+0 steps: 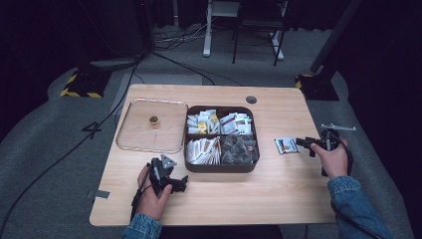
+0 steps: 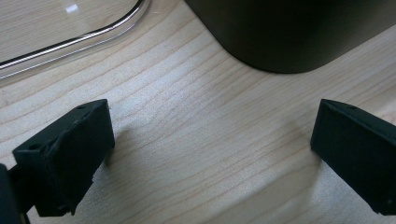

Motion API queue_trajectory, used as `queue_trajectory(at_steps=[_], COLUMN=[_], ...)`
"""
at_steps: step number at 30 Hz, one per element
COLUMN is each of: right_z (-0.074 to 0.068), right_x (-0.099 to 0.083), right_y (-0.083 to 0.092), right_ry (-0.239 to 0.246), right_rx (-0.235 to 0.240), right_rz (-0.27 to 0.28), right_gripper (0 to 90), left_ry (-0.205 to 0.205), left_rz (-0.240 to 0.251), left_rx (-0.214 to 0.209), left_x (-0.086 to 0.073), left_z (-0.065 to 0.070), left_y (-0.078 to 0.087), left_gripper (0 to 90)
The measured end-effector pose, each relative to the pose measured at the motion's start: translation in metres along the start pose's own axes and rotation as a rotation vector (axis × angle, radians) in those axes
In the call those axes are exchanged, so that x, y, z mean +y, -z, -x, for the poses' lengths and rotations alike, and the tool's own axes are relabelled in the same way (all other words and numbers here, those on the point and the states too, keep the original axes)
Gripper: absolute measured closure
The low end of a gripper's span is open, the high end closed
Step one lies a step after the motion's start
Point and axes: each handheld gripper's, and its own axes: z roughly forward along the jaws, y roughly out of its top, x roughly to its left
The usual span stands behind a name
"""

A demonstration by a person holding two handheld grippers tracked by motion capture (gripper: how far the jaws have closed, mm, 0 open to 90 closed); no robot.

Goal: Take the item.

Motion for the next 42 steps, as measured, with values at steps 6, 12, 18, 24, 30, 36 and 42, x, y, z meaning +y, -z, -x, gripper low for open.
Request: queue_trajectory(at_steps=[6, 12, 18, 24, 30, 36, 42], right_z=[-0.020, -0.045, -0.066, -0.085, -0.106, -0.119, -0.123], right_x=[0.002, -0.004, -0.013, -0.025, -0.039, -0.055, -0.075], right_y=[0.018, 0.034, 0.043, 0.048, 0.048, 0.041, 0.024], right_ry=[0.050, 0.078, 0.121, 0.170, 0.231, 0.278, 0.305], right_rx=[0.059, 0.145, 0.188, 0.218, 0.236, 0.246, 0.242], right_rz=[0.027, 0.040, 0.028, 0.008, -0.011, -0.017, -0.046], right_gripper=[44.5, 44.4, 44.3, 43.7, 43.4, 42.0, 40.9], left_ry=[0.000, 0.001, 0.001, -0.004, -0.005, -0.005, -0.005], left_rz=[0.000, 0.001, -0.001, -0.002, -0.002, -0.002, -0.002], left_rx=[0.000, 0.000, -0.001, -0.002, -0.002, -0.002, -0.002], left_x=[0.000, 0.000, 0.000, 0.001, 0.001, 0.001, 0.001], left_z=[0.000, 0.000, 0.000, 0.000, 0.000, 0.000, 0.000], left_y=[0.000, 0.000, 0.000, 0.000, 0.000, 0.000, 0.000], left_gripper=[0.0, 0.0, 0.0, 0.0, 0.0, 0.0, 0.0])
